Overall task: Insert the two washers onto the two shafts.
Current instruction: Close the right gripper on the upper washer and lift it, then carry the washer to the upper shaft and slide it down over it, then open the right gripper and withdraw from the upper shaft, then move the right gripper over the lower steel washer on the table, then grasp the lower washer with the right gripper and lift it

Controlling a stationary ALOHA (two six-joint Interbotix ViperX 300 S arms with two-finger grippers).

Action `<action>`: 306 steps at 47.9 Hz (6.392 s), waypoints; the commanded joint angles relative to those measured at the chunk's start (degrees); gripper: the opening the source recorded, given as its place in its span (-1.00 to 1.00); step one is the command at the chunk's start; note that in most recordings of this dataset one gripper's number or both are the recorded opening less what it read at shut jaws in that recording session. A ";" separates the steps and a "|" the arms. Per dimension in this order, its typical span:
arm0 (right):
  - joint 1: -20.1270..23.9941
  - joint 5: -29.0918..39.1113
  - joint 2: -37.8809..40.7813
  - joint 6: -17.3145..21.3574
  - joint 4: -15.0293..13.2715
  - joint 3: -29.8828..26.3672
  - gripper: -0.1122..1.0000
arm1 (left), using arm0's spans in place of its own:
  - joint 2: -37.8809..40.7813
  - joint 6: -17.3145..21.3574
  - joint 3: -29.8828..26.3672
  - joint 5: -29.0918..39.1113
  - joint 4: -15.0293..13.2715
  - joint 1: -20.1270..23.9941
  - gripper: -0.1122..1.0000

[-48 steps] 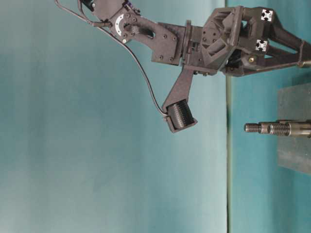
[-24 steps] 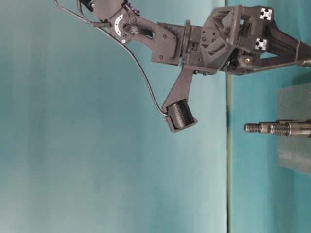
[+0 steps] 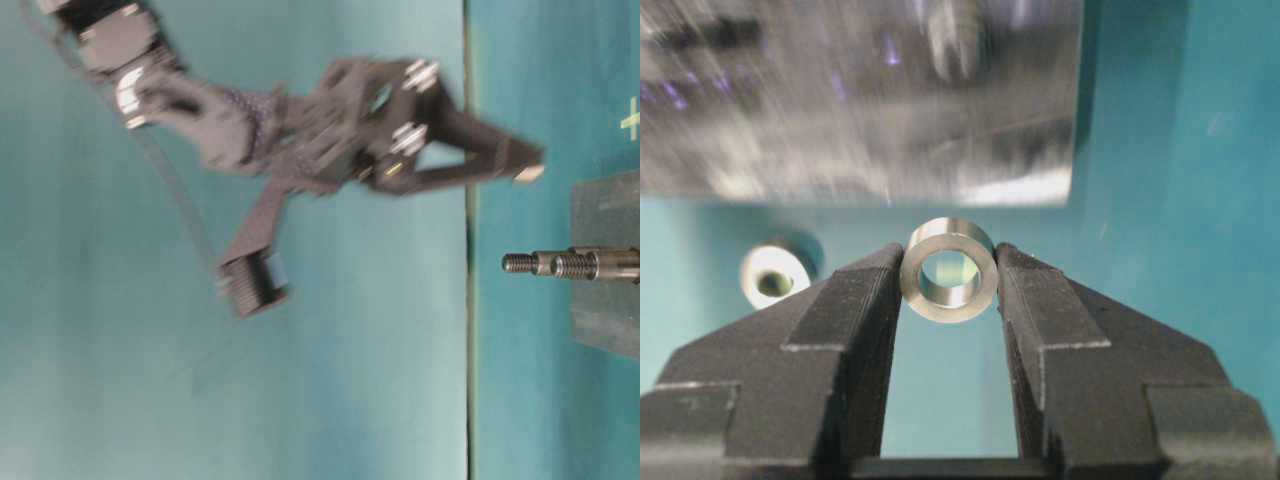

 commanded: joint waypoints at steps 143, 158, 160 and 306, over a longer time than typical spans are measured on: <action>-0.44 3.60 9.40 1.23 -1.14 -14.06 0.44 | 1.67 -2.11 -0.26 -2.90 0.09 -2.55 -0.80; 2.64 8.79 4.22 2.20 0.18 -11.43 0.46 | 1.41 -2.11 -0.09 -2.90 0.09 -2.55 -0.80; 2.72 8.79 3.25 2.29 0.62 -10.46 0.47 | 1.41 -2.11 -0.09 -2.99 0.09 -2.55 -0.80; 9.67 -3.87 1.49 11.16 -4.04 -5.54 -0.19 | 1.23 -2.11 0.09 -2.90 0.09 -2.55 -0.80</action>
